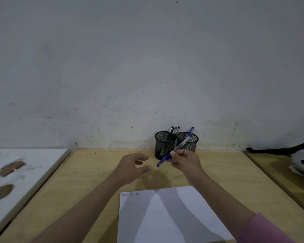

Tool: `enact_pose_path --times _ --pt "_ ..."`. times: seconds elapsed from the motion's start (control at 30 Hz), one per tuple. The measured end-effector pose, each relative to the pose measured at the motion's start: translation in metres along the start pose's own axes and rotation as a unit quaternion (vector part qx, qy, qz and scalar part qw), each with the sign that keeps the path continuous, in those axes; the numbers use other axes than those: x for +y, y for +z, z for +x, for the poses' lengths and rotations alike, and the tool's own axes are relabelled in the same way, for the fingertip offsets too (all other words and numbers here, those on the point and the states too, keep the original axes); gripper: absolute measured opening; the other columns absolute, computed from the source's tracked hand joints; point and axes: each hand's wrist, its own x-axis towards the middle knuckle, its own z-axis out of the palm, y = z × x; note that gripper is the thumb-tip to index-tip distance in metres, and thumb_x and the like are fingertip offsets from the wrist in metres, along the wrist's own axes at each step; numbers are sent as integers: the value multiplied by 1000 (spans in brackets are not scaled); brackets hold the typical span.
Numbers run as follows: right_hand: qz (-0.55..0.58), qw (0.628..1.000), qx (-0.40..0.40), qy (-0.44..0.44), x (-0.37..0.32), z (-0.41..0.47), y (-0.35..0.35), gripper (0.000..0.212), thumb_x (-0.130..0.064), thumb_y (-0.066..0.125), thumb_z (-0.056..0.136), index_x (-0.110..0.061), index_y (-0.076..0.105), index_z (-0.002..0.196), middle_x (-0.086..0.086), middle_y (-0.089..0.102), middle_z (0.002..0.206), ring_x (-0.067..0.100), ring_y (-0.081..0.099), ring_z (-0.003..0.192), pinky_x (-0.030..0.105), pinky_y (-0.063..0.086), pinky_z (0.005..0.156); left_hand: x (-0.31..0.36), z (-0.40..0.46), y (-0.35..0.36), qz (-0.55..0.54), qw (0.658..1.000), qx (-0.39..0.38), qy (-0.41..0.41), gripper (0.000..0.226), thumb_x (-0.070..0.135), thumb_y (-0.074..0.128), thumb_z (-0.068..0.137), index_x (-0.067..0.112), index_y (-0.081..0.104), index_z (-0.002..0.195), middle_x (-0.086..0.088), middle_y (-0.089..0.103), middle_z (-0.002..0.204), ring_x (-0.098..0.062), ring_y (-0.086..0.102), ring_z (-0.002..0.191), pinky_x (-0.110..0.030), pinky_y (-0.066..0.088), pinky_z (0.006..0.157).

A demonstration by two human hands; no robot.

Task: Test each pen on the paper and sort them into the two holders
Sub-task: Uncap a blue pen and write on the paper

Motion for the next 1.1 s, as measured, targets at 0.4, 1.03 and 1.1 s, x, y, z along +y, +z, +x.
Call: enact_pose_path --times 0.4,1.03,1.1 --pt "92 996 11 19 -6 -46 22 11 -15 62 89 -6 68 90 6 66 79 13 63 72 28 54 65 42 -33 24 -83 987 124 58 18 10 75 70 20 73 85 12 69 75 -6 63 69 -16 49 65" --pt "140 962 214 97 0 1 -60 14 -9 62 88 -9 60 74 8 63 75 15 59 67 27 48 58 -16 -61 -24 16 985 164 -46 13 9 72 75 19 69 69 2 65 64 -6 58 59 -13 38 53" --pt "114 976 169 78 6 -10 -49 14 -11 64 87 -10 62 74 7 62 74 14 58 66 27 48 58 -36 -55 -30 71 981 166 -76 2 12 70 77 13 72 78 -1 66 70 -12 58 66 -16 36 56"
